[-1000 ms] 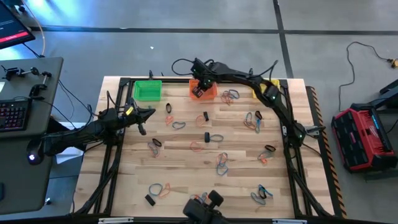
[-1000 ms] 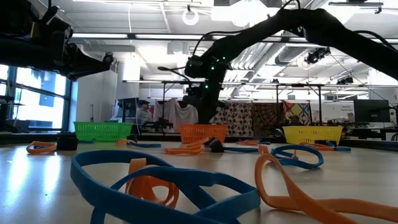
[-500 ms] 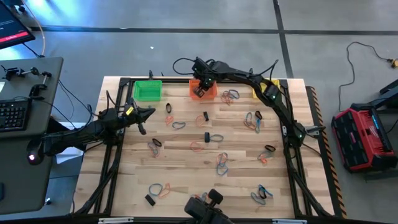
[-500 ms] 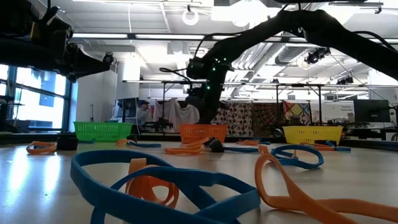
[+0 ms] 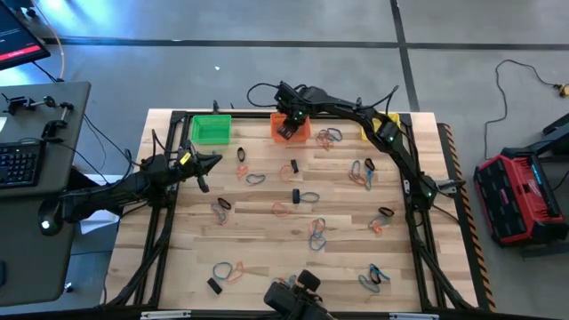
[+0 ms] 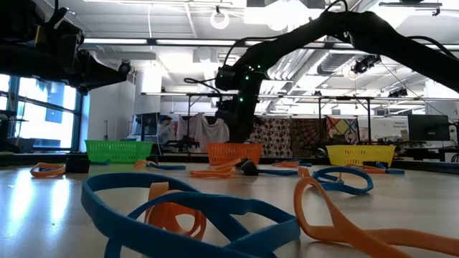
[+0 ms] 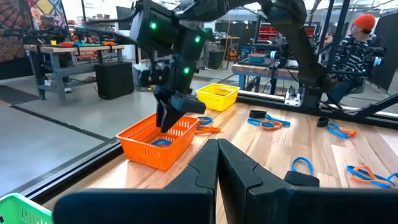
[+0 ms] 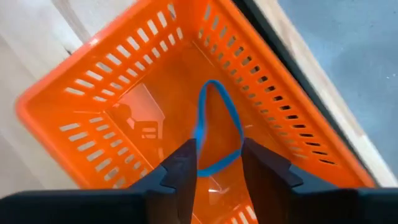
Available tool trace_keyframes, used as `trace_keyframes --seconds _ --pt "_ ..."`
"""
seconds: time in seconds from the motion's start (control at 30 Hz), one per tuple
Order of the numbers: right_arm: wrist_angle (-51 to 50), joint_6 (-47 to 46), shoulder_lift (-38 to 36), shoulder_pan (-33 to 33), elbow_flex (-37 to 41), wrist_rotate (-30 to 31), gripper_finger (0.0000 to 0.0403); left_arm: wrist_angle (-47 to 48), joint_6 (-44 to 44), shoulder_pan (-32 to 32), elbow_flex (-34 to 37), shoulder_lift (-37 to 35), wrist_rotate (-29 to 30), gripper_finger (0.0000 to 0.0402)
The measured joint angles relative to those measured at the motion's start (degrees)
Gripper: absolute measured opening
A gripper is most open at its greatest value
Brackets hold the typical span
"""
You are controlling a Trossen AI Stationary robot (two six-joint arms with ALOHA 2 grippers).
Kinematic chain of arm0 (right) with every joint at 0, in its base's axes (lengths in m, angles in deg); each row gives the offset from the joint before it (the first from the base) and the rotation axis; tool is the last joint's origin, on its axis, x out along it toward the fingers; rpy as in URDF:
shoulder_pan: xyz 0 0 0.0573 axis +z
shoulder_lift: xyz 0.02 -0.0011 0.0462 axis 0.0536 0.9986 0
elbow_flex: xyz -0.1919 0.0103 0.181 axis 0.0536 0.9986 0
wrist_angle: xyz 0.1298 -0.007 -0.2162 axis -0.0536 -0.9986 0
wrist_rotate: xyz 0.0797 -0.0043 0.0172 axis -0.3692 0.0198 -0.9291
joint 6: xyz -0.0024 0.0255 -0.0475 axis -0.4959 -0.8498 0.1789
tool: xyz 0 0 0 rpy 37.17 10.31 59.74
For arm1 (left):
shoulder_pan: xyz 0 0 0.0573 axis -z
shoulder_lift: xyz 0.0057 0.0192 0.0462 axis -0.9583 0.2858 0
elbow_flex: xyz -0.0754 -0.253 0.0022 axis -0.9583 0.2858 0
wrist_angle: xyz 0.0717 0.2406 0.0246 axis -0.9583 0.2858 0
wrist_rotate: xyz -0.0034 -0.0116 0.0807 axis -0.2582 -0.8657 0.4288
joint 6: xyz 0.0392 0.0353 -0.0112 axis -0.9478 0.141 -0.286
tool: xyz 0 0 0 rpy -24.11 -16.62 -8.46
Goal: Sort rubber bands into baskets
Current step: Put the blue rubber band from the orange bin into the yellow bin
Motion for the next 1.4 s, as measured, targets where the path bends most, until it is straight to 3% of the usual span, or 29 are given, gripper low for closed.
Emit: trace_keyframes --seconds 0.13,0.33,0.87,1.4 --pt "-2.8 2.8 0.0 0.0 -3.3 0.7 0.0097 0.0 0.0 0.0 0.0 0.0 0.0 0.0" --pt "-0.6 5.6 -1.0 1.3 -3.9 1.1 0.0008 0.0 1.2 0.0 0.0 0.0 0.0 0.0" --pt "9.8 7.0 -5.7 7.1 -3.6 3.6 0.0 0.0 -1.4 0.0 0.0 0.0 0.0 0.0" --pt "23.5 5.8 -7.4 9.5 6.2 0.6 0.0 0.0 -3.4 0.0 0.0 0.2 0.0 0.0"
